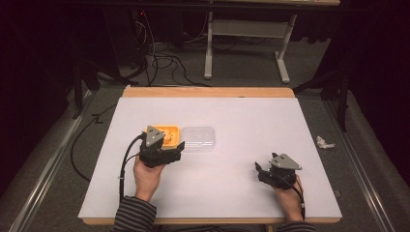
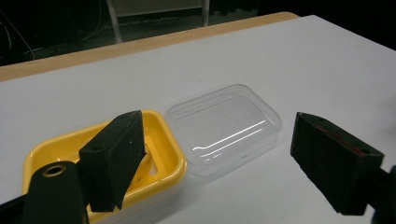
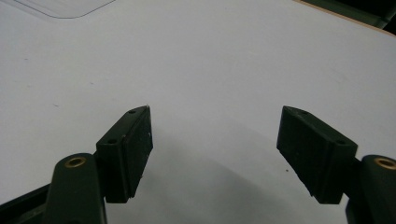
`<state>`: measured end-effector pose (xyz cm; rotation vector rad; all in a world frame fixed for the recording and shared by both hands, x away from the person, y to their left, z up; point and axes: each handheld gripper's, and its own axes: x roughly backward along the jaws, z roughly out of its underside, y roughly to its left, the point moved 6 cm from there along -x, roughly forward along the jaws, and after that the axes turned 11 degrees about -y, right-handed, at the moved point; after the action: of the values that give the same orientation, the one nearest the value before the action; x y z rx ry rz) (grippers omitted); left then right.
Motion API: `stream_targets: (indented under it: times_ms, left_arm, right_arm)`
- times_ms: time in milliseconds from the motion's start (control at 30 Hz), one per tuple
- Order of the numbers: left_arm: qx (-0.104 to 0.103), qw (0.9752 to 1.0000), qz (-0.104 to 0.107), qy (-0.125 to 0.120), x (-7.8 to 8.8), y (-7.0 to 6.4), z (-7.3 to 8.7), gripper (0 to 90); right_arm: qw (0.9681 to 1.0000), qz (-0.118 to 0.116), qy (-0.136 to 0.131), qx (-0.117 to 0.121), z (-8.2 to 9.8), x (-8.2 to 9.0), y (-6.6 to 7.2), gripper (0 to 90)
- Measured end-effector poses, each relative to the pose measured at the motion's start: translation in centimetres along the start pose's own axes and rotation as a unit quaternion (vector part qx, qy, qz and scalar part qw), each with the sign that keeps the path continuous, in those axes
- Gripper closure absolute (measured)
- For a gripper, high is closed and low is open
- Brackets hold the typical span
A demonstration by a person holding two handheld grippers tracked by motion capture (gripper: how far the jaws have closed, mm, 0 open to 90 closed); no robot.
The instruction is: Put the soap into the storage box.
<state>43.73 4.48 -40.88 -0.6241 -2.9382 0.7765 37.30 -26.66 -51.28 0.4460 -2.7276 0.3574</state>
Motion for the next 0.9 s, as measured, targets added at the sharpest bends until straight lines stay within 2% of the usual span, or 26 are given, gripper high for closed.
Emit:
stream_targets:
  times_ms: [200, 467, 633, 700, 767, 900]
  left_arm:
    - [-0.003, 0.9999, 0.011, 0.002, 0.6, -0.9, 0.2, 18.7]
    - [0.006, 0.9998, 0.016, 0.002, 1.1, -1.6, 0.4, 18.7]
    - [-0.004, 0.9998, 0.017, 0.001, 1.7, -1.9, 0.6, 18.6]
    - [0.006, 0.9997, 0.021, 0.001, 2.0, -2.3, 0.5, 18.7]
    - [0.003, 0.9997, 0.025, 0.002, 2.2, -2.5, 0.5, 18.8]
    - [0.012, 0.9996, 0.025, 0.002, 2.5, -2.9, 0.2, 18.7]
  right_arm:
    - [1.0, 0.0, 0.0, 0.0, 0.0, 0.0, 0.0, 27.3]
    - [1.0, 0.0, 0.0, 0.002, 0.0, 0.0, 0.0, 27.3]
    - [1.0, 0.001, 0.0, 0.001, 0.0, 0.0, 0.0, 27.3]
    - [1.0, 0.001, 0.0, 0.0, 0.0, 0.0, 0.0, 27.3]
    - [1.0, 0.001, 0.0, 0.0, 0.0, 0.0, 0.0, 27.3]
    - [1.0, 0.001, 0.0, -0.003, 0.0, -0.1, -0.1, 27.3]
